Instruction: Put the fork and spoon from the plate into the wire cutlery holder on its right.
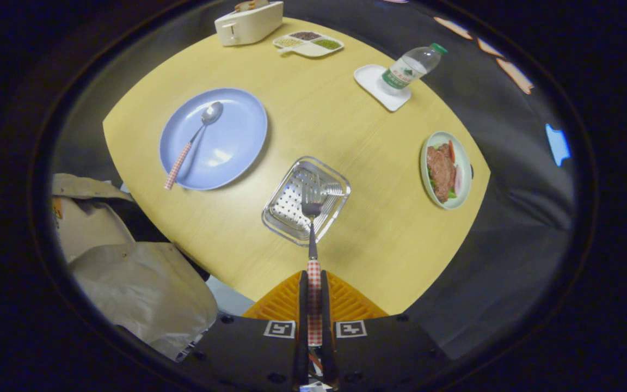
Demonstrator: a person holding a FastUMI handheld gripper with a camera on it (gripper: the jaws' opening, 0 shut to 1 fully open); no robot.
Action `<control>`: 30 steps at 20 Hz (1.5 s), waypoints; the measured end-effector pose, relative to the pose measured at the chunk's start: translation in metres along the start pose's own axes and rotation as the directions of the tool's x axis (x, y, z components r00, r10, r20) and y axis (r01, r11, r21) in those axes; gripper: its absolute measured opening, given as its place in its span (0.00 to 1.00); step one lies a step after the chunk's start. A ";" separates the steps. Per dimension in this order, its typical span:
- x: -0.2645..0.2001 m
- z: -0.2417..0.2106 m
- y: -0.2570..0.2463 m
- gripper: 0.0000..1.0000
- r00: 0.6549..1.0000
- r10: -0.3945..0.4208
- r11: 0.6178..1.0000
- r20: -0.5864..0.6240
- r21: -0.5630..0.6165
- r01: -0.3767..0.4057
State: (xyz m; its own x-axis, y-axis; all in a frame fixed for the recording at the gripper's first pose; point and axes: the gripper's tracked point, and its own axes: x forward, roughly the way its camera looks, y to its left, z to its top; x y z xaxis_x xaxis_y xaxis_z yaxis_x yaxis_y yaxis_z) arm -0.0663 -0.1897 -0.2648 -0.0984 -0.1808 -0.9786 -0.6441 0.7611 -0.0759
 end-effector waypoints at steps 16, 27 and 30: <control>0.031 0.028 0.000 0.16 0.992 0.035 0.996 -0.118 -0.072 -0.044; 0.009 0.070 0.006 0.76 0.967 0.046 0.974 0.252 0.203 -0.099; -0.011 0.096 0.009 0.99 0.895 -0.015 0.963 0.445 0.248 -0.108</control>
State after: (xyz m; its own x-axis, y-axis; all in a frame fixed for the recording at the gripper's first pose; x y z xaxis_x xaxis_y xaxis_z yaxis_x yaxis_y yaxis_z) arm 0.0024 -0.1212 -0.2731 0.2589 0.1042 -0.9603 -0.4213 0.9068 -0.0152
